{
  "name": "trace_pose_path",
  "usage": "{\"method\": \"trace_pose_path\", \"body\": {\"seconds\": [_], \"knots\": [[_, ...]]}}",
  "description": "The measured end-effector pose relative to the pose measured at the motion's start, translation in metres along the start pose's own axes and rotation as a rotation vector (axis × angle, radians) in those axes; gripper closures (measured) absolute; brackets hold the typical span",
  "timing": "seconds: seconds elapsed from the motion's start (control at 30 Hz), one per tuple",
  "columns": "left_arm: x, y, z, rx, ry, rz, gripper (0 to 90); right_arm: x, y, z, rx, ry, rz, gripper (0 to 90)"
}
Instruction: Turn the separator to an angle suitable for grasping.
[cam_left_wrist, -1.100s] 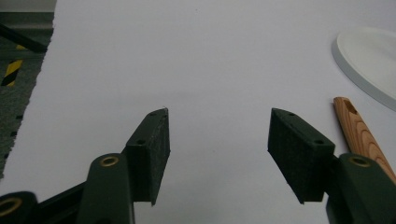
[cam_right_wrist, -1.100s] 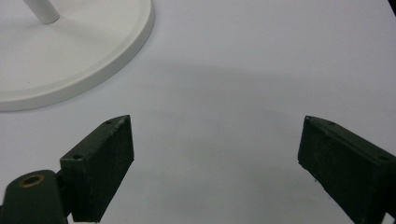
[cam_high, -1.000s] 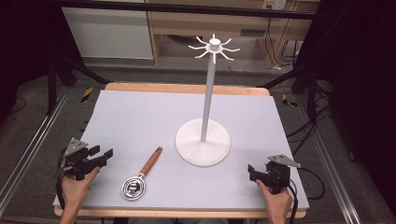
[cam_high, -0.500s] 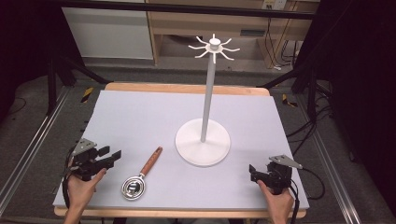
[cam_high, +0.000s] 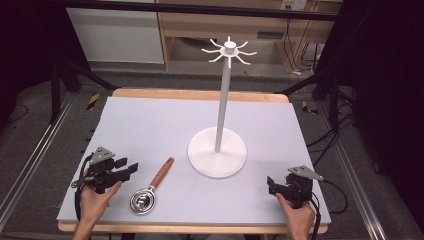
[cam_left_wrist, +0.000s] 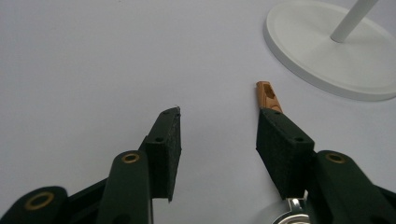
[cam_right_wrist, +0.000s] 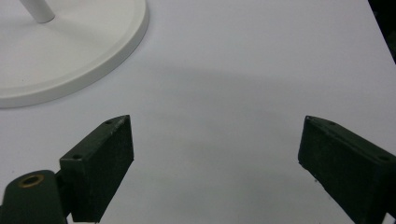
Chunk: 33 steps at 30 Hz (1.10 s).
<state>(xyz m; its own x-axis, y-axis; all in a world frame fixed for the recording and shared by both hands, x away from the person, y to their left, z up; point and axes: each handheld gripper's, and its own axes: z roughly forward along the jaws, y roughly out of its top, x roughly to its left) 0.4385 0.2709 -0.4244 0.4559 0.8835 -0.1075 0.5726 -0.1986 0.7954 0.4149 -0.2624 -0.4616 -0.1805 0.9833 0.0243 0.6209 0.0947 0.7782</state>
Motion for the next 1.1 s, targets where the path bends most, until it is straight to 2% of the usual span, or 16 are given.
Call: {"method": "trace_pose_path", "body": {"seconds": [0.17, 0.57, 0.83, 0.97, 1.1], "knots": [[-0.006, 0.002, 0.004, 0.012, -0.014, 0.008, 51.7, 0.0, -0.001, 0.002, 0.012, 0.006, -0.023, 11.8], [-0.022, 0.007, 0.013, 0.056, -0.055, 0.047, 53.8, 0.004, -0.002, 0.003, 0.024, 0.0, -0.036, 12.5], [-0.035, 0.013, 0.022, 0.115, -0.089, 0.107, 50.9, 0.008, -0.002, 0.002, 0.025, -0.011, -0.051, 12.8], [-0.04, 0.014, 0.028, 0.16, -0.086, 0.132, 49.6, 0.01, -0.002, 0.004, 0.032, -0.011, -0.062, 12.8], [-0.043, 0.013, 0.031, 0.177, -0.086, 0.138, 49.4, 0.01, -0.002, 0.003, 0.031, -0.008, -0.058, 12.8]]}}
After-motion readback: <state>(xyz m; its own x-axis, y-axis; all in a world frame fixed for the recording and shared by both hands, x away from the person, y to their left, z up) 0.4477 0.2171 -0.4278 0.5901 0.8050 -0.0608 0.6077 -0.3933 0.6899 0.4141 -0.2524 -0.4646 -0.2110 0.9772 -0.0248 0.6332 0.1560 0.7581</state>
